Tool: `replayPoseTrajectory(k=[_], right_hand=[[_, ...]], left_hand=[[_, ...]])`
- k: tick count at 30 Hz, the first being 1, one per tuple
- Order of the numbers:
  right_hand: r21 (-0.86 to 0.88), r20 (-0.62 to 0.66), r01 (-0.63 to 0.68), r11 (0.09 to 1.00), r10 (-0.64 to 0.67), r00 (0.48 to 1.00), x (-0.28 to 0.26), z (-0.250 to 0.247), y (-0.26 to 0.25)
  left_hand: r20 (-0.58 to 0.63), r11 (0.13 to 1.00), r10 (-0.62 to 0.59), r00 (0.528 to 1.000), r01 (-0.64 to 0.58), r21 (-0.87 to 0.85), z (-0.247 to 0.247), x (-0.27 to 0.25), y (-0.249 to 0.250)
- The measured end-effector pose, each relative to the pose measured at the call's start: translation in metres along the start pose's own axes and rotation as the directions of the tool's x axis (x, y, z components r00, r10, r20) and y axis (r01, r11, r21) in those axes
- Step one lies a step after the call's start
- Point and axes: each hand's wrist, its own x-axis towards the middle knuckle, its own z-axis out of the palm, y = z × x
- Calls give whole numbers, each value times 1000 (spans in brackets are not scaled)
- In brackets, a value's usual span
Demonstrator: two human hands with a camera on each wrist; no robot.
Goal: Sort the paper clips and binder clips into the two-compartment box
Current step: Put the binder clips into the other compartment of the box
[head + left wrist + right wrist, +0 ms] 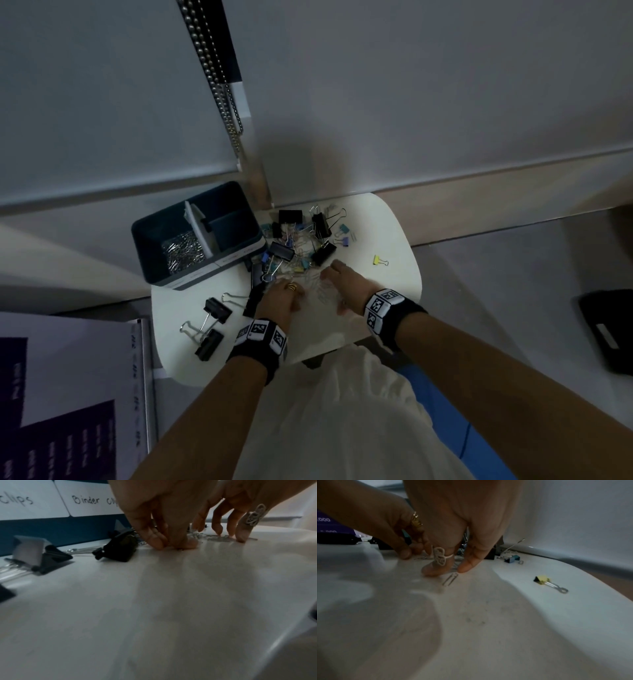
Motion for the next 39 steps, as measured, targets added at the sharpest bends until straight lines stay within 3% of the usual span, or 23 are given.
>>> replayPoseTrajectory(k=[7,12,15,20,22,26,29,35,39], right_hand=[[-167,-21,132,977,-137,990,17,3,-15],[-164,-71,22,986,-34,997,16,4,-8],[-129,-84,-58,990,47,995,14,6,-4],[-158,-122,-76,985,57,991,10,13,-2],[-94,-147,-86,992,72,987,12,14,2],[107,-223,-131,986,152,963,14,14,8],[168,-213,-147,975,182,960,14,17,4],[-15,-131,-91,996,88,987,15,20,-8],[-69,-128,-107,992,98,987,9,20,-10]], left_hand=[[-119,994,-94,988,100,42,2,7,-6],[-52,991,17,998,-10,134,7,13,10],[-16,983,-17,1000,20,183,12,16,16],[-124,993,-10,992,25,113,23,22,17],[-118,995,-53,992,62,79,23,20,16],[-142,968,-148,979,172,184,23,9,19],[-142,958,-175,974,202,203,23,13,20],[-81,960,-185,979,198,199,21,10,28],[-113,959,-164,980,186,213,6,11,31]])
